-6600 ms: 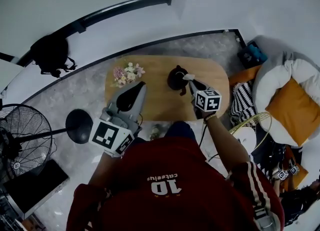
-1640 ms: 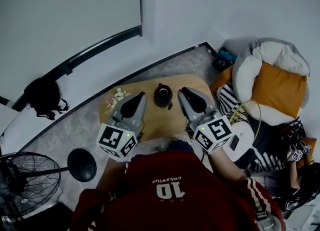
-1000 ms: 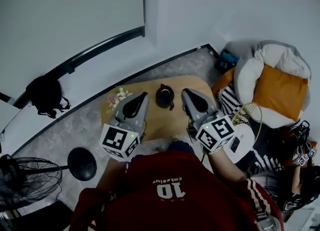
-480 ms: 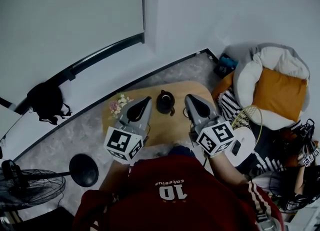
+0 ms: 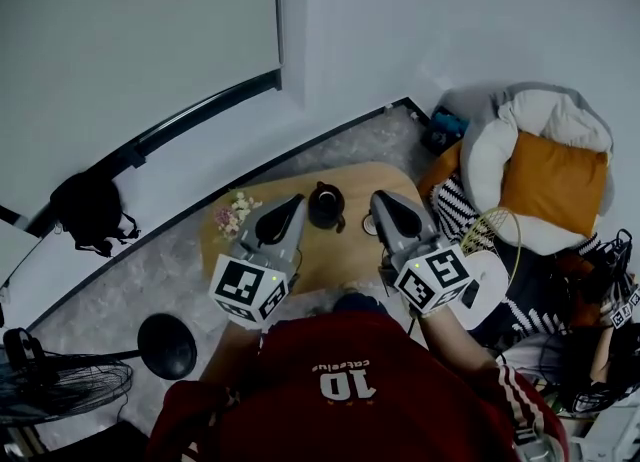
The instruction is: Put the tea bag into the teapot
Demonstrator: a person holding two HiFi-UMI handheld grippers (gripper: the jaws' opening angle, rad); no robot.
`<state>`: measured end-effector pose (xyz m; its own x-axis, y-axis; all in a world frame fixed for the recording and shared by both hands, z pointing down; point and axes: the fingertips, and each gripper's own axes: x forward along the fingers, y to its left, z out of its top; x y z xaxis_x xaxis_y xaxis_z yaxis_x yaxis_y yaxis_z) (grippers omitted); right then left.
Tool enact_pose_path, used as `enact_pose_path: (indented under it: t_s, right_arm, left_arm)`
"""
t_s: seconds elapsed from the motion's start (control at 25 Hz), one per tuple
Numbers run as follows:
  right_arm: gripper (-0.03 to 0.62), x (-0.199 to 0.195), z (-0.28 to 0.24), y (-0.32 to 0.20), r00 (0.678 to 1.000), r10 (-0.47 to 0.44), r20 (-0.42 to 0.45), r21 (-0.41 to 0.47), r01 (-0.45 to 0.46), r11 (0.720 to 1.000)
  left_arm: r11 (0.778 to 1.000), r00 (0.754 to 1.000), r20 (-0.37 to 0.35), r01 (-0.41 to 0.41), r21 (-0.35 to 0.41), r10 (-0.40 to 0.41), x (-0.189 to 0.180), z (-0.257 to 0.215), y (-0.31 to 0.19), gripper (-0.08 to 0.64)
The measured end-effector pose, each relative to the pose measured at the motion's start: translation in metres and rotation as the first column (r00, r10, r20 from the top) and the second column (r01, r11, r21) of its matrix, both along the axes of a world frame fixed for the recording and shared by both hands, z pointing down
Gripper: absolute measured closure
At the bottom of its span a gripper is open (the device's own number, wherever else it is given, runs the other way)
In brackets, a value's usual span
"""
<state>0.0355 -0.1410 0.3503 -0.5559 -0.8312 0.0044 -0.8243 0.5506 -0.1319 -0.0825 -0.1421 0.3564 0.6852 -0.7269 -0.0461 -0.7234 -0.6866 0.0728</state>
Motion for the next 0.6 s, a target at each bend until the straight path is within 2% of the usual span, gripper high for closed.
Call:
enact_pose_path:
  t_s: [0.6]
  right_arm:
    - [0.594, 0.0019, -0.0040, 0.0106, 1.000, 0.024, -0.011, 0.018, -0.024, 1.000]
  left_arm:
    - [0.999, 1.000, -0.011, -0.027, -0.020, 0.027, 0.0079, 0.0006, 0.0059, 0.558]
